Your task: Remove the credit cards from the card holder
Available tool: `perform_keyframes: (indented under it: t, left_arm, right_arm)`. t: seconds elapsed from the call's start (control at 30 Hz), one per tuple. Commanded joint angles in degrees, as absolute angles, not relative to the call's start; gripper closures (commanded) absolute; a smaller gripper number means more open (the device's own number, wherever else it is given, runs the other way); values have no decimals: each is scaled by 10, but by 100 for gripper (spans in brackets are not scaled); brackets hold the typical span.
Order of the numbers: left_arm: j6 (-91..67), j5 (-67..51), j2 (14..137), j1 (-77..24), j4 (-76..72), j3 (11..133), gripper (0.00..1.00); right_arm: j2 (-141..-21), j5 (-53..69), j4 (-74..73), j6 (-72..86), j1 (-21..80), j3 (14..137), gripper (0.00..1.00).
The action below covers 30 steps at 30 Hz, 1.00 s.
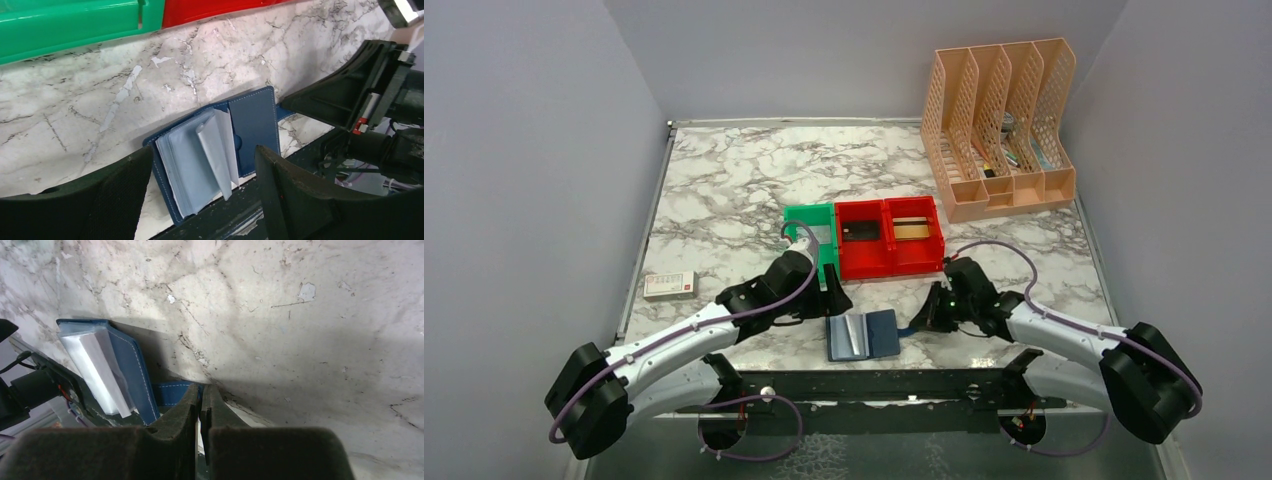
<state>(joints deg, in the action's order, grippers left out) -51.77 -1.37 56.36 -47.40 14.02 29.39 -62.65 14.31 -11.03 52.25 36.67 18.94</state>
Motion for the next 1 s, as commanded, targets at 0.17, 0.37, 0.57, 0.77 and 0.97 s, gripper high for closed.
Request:
perform_keyframes:
  t: [0.17,0.37,0.57,0.77,0.97]
  left_arm:
    - [-525,-63,541,-483,124,303,24]
    - [-549,-76,561,-507,129,287,24]
    - [-547,-61,612,-551,128,310,24]
    - [-551,-53,649,-562,81,301,30]
    - [-567,-44,673,-562,20,291,39]
  right_arm:
    - [-693,110,-121,499,365,201,99]
    - [-706,108,-118,498,365,193,99]
    - [-702,106,-120,499,365,193,99]
    - [-687,108,-116,506,365,194,98]
    - [-660,117,-115,494,365,190,93]
